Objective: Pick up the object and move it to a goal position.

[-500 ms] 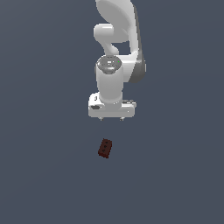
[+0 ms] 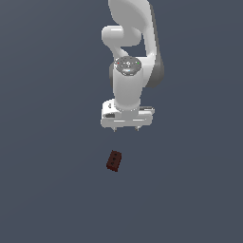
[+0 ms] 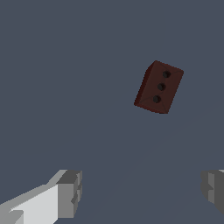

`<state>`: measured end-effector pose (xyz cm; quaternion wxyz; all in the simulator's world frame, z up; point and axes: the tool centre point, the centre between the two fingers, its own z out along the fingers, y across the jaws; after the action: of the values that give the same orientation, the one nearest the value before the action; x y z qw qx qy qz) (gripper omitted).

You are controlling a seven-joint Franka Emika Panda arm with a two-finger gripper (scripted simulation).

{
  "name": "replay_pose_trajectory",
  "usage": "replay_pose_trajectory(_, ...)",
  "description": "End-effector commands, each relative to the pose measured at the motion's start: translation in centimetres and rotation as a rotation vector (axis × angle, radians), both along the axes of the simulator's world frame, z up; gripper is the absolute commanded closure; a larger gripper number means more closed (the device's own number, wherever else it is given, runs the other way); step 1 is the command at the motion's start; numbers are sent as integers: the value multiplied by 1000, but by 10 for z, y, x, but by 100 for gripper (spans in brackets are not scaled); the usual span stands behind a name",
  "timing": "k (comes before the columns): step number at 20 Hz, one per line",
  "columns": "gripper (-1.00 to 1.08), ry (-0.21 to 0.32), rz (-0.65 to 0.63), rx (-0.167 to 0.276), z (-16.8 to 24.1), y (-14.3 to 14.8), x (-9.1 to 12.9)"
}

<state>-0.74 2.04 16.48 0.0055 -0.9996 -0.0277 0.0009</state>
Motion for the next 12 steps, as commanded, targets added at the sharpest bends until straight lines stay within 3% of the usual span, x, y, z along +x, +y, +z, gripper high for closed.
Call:
replay_pose_trajectory(1, -92, -5, 14, -2, 2, 3, 0)
replay_pose_trajectory(12, -92, -2, -57, 1, -11, -7, 19)
